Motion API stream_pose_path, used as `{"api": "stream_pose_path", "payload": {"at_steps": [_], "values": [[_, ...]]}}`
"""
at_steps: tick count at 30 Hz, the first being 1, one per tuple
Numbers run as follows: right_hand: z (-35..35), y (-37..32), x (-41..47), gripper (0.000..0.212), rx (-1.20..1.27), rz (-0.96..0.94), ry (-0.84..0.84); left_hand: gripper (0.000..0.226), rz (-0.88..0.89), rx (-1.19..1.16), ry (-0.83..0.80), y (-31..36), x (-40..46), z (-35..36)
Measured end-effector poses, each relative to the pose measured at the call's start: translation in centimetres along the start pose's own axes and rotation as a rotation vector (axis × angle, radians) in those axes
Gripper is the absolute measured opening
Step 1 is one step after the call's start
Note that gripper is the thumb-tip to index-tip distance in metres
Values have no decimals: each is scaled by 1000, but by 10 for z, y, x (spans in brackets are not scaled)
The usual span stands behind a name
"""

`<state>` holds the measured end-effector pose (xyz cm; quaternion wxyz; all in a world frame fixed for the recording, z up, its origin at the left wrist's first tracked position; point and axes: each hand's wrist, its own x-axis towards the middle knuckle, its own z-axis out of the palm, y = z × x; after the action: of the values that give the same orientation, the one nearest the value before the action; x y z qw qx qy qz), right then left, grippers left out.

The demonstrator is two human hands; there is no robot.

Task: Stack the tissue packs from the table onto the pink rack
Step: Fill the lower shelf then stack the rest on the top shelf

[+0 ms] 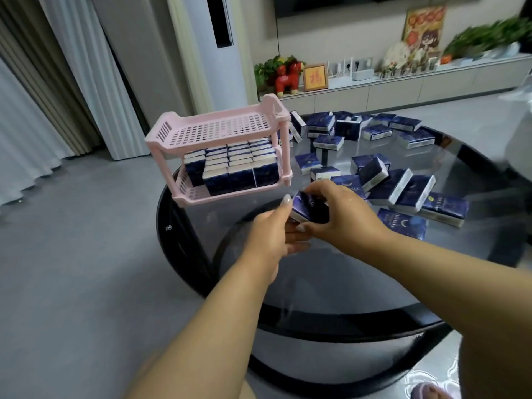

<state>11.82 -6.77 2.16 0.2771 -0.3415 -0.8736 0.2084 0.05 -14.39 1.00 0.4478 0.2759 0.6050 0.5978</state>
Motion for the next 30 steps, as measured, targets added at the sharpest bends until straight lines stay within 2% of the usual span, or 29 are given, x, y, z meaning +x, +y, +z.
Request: {"api": "stream_pose_path", "payload": {"at_steps": [2, 4, 6, 9, 12, 14, 17, 21, 22, 24, 26, 28, 30], "values": [[-3, 4, -3, 59, 47, -27, -29, 25, 32, 12, -34, -4, -3, 6], [-9, 10, -4, 54, 131, -72, -110, 15, 81, 55, 8, -8, -1, 7], [-16, 21, 0, 45, 127, -85, -99, 13, 92, 54, 47, -10, 2, 2], [-24, 46, 21, 43, -189, 17, 53, 12, 109, 118, 74, -13, 8, -10], [-21, 65, 36, 52, -454, 216, -3, 11, 166, 208, 115, -15, 13, -21], [-14, 72, 40, 52, -535, 271, -62, 9, 173, 205, 108, -15, 15, -25], [-11, 69, 44, 50, -542, 236, -48, 10, 180, 214, 105, -17, 19, -31], [-13, 57, 44, 78, -338, 223, -99, 10, 178, 212, 142, -16, 28, -36], [-12, 54, 42, 73, -288, 224, -78, 8, 175, 188, 158, -15, 30, -35], [-11, 48, 39, 47, -144, 226, 7, 7, 152, 49, 195, -12, 33, -33], [-10, 37, 36, 30, 210, 296, 51, 26, 118, -141, 188, -8, 35, -33], [-8, 25, 32, 41, 651, 370, 13, 41, 88, -271, 132, -5, 35, -33], [-3, 16, 28, 47, 1007, 422, -41, 37, 68, -329, 69, -2, 34, -30]]}}
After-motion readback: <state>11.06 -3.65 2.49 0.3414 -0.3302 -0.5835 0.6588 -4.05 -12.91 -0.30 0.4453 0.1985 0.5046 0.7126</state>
